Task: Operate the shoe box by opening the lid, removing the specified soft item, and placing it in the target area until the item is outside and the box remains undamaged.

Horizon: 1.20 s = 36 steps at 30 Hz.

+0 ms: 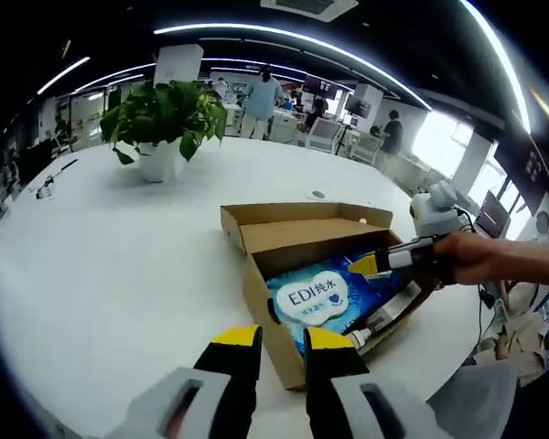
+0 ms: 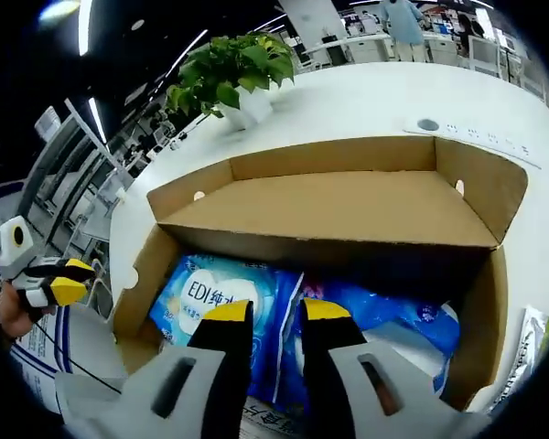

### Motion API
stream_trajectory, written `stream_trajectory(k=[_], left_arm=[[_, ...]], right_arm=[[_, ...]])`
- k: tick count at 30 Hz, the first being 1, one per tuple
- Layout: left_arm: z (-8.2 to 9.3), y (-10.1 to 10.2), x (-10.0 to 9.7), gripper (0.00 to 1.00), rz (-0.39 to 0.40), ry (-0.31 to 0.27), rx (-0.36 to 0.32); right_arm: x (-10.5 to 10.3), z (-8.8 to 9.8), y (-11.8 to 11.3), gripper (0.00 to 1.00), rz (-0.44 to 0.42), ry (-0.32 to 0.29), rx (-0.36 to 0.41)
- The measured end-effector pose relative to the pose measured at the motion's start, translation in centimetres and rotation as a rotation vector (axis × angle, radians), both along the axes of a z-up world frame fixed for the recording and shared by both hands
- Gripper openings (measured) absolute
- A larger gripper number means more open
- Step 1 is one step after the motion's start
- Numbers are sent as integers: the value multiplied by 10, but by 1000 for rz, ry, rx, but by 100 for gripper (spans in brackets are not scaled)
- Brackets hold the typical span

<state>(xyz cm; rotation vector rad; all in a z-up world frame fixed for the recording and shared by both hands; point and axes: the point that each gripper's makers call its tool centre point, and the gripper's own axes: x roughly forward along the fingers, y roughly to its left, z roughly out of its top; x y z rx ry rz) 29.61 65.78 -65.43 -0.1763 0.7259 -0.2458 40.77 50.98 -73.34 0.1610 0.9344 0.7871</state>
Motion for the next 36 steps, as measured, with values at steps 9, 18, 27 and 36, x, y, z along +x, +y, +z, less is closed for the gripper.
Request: stream_trajectory(k=[9, 18, 27, 36], left_arm=[[-1, 8, -8, 18, 19, 7, -3], [4, 9, -12, 18, 31, 5, -10], [5, -5, -7, 18, 9, 8, -8], [-1, -26, 7, 19, -25, 12, -25]], right_arm=[[0, -5, 10, 11, 42, -12, -29], [2, -11, 7, 1, -25, 46, -32], [-1, 4, 4, 0, -21, 13, -11], [-6, 21, -2, 0, -25, -4, 26]])
